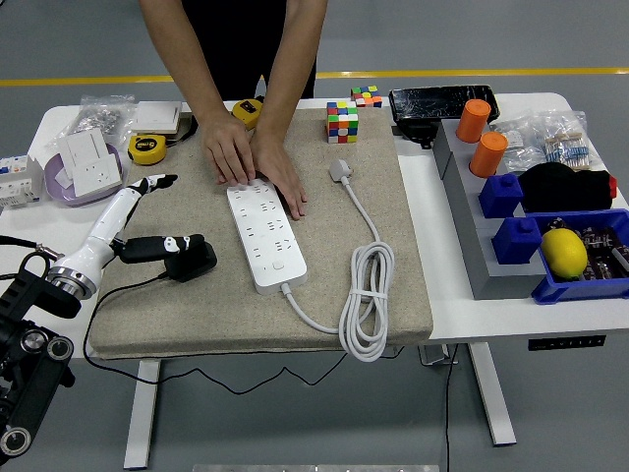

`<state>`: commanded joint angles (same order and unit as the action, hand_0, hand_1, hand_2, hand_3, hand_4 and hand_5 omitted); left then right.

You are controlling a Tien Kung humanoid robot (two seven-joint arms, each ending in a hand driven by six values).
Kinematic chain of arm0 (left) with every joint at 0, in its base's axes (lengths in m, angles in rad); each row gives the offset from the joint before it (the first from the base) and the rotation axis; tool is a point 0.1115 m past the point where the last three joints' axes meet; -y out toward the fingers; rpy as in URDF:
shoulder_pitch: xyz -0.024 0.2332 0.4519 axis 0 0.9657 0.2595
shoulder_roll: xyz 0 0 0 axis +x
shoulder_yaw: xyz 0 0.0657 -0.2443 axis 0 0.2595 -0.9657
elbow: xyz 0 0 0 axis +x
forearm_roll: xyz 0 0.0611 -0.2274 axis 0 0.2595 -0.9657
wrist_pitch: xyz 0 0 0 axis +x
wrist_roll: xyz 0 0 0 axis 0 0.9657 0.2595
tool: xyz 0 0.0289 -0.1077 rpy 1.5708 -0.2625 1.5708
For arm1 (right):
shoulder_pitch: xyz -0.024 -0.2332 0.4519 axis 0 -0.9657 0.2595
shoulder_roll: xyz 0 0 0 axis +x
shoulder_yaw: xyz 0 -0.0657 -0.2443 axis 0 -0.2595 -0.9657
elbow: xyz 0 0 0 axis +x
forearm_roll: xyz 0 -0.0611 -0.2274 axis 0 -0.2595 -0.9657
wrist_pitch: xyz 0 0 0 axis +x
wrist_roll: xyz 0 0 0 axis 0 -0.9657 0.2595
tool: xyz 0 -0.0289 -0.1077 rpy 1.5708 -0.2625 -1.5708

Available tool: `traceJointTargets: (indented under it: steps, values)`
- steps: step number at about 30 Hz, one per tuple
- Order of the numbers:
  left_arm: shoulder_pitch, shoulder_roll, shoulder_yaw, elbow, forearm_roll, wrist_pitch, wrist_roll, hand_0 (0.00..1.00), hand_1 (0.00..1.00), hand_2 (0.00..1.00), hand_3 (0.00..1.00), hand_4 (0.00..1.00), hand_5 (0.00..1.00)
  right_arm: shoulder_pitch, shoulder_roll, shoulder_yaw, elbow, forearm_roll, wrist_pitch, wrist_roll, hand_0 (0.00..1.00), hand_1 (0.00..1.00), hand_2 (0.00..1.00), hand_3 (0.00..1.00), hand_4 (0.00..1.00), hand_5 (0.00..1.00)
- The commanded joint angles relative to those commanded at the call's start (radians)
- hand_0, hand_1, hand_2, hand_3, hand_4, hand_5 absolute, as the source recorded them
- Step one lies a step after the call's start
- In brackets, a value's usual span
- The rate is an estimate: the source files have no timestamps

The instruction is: Pick up the plug,place it near the board,insert it into the board,press the button

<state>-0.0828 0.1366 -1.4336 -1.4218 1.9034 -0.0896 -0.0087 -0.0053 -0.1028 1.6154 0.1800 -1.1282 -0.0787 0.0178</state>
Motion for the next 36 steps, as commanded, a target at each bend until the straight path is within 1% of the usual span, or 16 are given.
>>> traceJointTargets:
  steps: [5, 12, 14, 22, 24, 25, 28, 33, 36]
  values:
    - [-0.012, 0.006, 0.044, 0.021, 0.020, 0.007, 0.001, 0.998, 0.998, 0.960, 0.907, 0.998, 0.219, 0.001, -0.001, 0.000, 0.000, -0.001, 0.000, 0.000, 0.915, 0.870, 0.812, 0.794, 0.998, 0.998]
    - [-0.036, 0.008, 0.104, 0.085, 0.071, 0.051, -0.005, 0.998, 0.998, 0.962, 0.908, 0.998, 0.221, -0.001, -0.004, -0.003, 0.000, -0.002, 0.001, -0.001, 0.916, 0.870, 0.811, 0.794, 0.998, 0.998]
    - [-0.041, 0.006, 0.116, 0.107, 0.101, 0.067, -0.005, 0.998, 0.998, 0.975, 0.909, 0.998, 0.229, -0.002, -0.004, -0.004, 0.000, -0.003, 0.001, -0.002, 0.915, 0.870, 0.811, 0.794, 0.998, 0.998]
    - [-0.052, -0.008, 0.123, 0.165, 0.182, 0.122, -0.014, 0.979, 0.998, 0.971, 0.905, 0.998, 0.247, -0.002, -0.005, -0.007, 0.000, -0.003, 0.003, -0.002, 0.915, 0.870, 0.811, 0.792, 0.998, 0.998]
    - [-0.052, -0.008, 0.122, 0.176, 0.221, 0.139, -0.015, 0.979, 0.998, 0.971, 0.905, 0.998, 0.247, -0.002, -0.006, -0.008, 0.000, -0.002, 0.003, -0.002, 0.915, 0.870, 0.811, 0.792, 0.998, 0.998]
    - [-0.052, -0.008, 0.122, 0.179, 0.232, 0.144, -0.015, 0.945, 0.998, 0.961, 0.903, 0.998, 0.261, -0.002, -0.006, -0.008, 0.000, -0.002, 0.003, -0.002, 0.916, 0.869, 0.811, 0.793, 0.998, 0.998]
    - [-0.049, -0.009, 0.119, 0.190, 0.295, 0.168, -0.019, 0.945, 0.998, 0.961, 0.903, 0.998, 0.261, -0.002, -0.006, -0.008, 0.000, -0.002, 0.002, -0.002, 0.916, 0.869, 0.811, 0.793, 0.998, 0.998]
    - [-0.053, -0.010, 0.115, 0.204, 0.349, 0.187, -0.024, 0.938, 0.984, 0.948, 0.900, 0.998, 0.270, -0.002, -0.006, -0.010, 0.000, 0.000, 0.003, -0.002, 0.915, 0.869, 0.811, 0.793, 0.998, 0.998]
    - [-0.057, -0.010, 0.114, 0.216, 0.358, 0.191, -0.025, 0.938, 0.984, 0.948, 0.900, 0.998, 0.270, -0.001, -0.006, -0.010, 0.000, 0.002, 0.003, -0.001, 0.915, 0.869, 0.811, 0.793, 0.998, 0.998]
